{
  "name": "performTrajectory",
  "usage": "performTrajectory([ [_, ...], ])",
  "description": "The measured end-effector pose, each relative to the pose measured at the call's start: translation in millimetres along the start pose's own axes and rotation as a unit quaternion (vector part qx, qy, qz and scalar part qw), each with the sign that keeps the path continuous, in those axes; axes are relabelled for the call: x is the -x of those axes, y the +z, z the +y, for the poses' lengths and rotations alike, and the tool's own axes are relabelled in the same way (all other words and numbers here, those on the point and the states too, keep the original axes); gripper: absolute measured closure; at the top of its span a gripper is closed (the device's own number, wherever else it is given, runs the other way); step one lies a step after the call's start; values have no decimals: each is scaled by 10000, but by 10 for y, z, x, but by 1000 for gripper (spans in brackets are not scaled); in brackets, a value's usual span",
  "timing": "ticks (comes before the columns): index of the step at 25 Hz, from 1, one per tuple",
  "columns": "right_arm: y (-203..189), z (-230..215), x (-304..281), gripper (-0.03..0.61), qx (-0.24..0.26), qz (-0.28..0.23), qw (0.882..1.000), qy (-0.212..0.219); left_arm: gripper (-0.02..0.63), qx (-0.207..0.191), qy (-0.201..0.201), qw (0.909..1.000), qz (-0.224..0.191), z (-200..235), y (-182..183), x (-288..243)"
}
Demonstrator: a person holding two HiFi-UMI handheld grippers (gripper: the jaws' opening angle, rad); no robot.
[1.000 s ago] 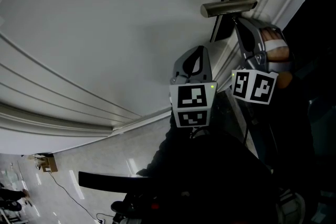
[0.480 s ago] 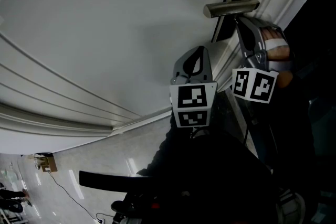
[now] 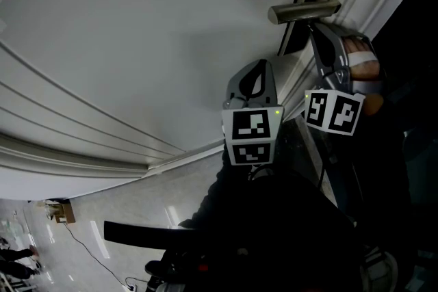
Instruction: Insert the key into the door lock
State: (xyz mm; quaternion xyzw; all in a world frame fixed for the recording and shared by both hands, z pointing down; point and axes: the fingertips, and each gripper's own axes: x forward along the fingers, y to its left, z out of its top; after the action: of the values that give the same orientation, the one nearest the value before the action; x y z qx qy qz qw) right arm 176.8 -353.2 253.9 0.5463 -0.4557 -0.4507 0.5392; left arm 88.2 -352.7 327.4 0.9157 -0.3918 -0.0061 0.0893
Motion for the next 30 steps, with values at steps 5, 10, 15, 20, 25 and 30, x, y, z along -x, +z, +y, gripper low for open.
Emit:
performTrajectory([
  [5,1,10,9,566,1,-12,10000,11,612,12,26,10000,10,8,-8,8],
  [10,1,3,0,566,-15,-30,10000,4,612,25,114,9999,-11,49,-1,16],
  [15,1,-3,5,566,-41,16,10000,13,612,35,168,9999,-2,76,5,25],
  [20,8,-10,8,566,-39,62,10000,-51,612,46,174,9998,16,81,-1,39],
  [25,4,-11,3,565,-83,-20,9999,-123,612,38,190,9998,11,87,8,36],
  [30,14,13,10,563,-325,-133,9993,-117,612,66,214,9997,23,104,-7,63],
])
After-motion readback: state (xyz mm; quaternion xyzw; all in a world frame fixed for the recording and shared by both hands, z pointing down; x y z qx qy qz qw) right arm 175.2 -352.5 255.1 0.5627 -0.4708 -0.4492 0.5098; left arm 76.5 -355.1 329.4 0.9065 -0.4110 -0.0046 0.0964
